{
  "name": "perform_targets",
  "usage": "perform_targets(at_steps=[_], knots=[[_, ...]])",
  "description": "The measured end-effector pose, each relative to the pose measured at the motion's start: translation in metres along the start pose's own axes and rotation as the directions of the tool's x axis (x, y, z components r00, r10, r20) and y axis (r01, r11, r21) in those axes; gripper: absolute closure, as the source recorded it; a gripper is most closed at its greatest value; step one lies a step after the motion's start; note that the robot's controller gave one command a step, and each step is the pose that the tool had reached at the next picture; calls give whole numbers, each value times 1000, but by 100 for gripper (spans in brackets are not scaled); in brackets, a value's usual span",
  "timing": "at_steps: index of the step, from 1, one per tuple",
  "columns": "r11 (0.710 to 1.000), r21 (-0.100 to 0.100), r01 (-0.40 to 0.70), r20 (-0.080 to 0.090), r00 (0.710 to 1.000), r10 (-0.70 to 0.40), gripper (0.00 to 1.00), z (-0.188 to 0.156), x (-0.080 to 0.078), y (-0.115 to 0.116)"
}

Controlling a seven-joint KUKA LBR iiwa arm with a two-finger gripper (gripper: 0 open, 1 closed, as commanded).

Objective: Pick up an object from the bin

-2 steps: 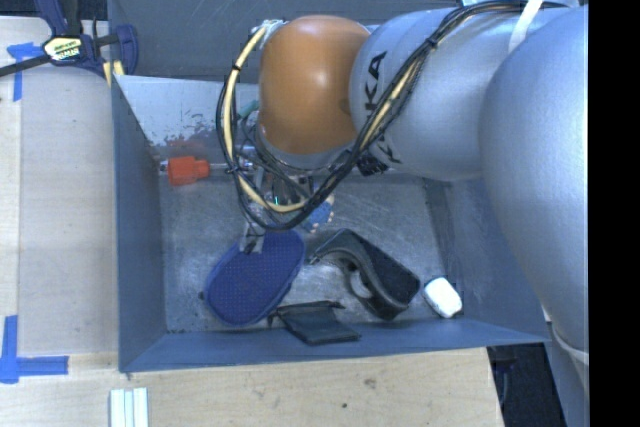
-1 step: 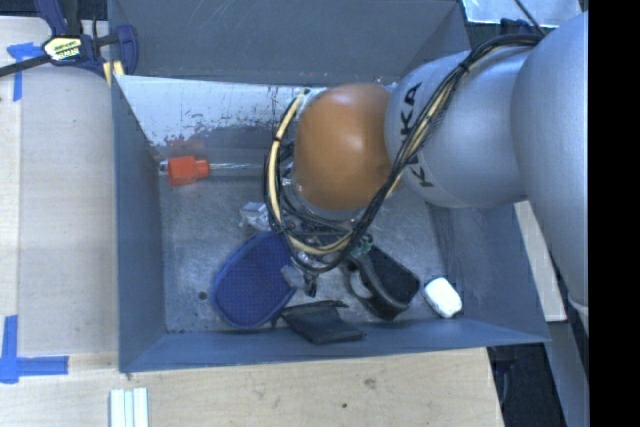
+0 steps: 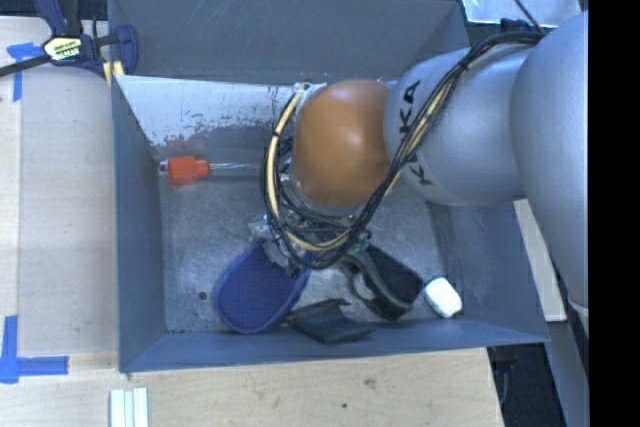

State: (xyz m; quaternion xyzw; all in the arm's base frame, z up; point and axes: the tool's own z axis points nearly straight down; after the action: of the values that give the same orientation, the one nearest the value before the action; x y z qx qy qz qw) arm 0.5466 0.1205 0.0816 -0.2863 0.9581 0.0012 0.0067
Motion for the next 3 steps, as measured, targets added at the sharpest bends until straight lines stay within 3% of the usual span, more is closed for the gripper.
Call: perform_targets(at_steps=[1,2,3], knots=[[1000,2,11,-2,1000,-11,100,-135,3,13],[971,-4,239,-12,971,-239,100,-115,59,-28],[999,-1,-46,-12,999,46,100,-33,23,3]])
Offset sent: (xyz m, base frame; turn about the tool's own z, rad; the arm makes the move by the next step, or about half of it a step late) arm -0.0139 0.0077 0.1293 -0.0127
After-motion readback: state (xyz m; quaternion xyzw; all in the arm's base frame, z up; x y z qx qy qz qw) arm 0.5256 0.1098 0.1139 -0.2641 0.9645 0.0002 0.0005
